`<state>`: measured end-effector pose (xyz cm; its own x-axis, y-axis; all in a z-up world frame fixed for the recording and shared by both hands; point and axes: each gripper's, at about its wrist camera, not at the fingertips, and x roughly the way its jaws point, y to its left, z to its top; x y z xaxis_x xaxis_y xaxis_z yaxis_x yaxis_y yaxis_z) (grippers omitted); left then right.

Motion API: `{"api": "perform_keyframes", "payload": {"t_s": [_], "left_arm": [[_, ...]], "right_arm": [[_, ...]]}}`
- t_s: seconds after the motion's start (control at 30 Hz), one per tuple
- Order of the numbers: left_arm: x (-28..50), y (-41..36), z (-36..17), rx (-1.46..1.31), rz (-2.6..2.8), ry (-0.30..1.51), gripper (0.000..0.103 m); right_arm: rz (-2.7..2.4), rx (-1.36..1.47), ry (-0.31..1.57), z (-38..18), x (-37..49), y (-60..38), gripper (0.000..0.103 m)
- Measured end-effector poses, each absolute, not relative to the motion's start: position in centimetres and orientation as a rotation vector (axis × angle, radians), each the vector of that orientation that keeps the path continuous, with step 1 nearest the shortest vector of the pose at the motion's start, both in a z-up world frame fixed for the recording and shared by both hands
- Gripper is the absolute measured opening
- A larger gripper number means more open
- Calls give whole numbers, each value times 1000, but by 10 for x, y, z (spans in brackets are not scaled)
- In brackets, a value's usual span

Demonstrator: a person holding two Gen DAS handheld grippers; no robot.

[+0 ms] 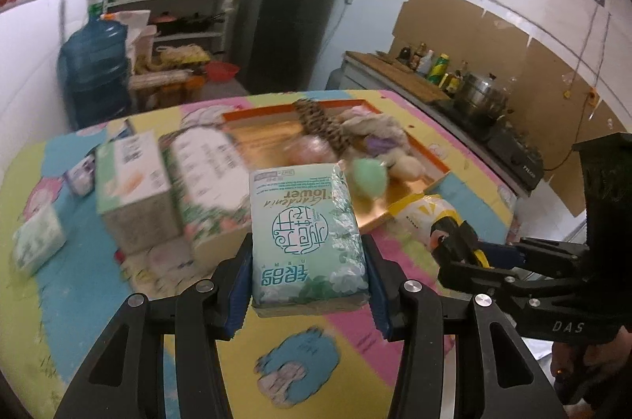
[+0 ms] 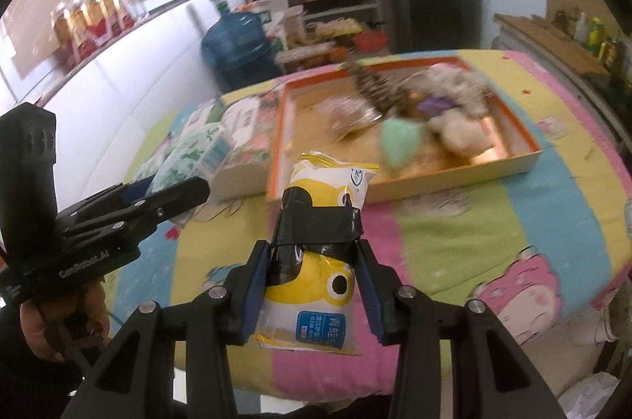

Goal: Organize soft objects
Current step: 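Carry the tissue pack with the left tool while the right tool carries the snack bag to the box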

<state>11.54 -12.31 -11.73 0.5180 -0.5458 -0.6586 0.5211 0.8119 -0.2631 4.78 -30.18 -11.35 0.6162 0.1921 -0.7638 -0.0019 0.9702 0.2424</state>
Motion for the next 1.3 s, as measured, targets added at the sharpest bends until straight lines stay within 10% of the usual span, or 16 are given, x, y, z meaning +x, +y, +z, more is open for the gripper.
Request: {"api": "perform_keyframes", "payload": {"t_s": [1.3], "left_arm": [[229,-263,-113,-46,-419,839,51]], "right_arm": [[247,210,824,-112,175,-453,43]]}}
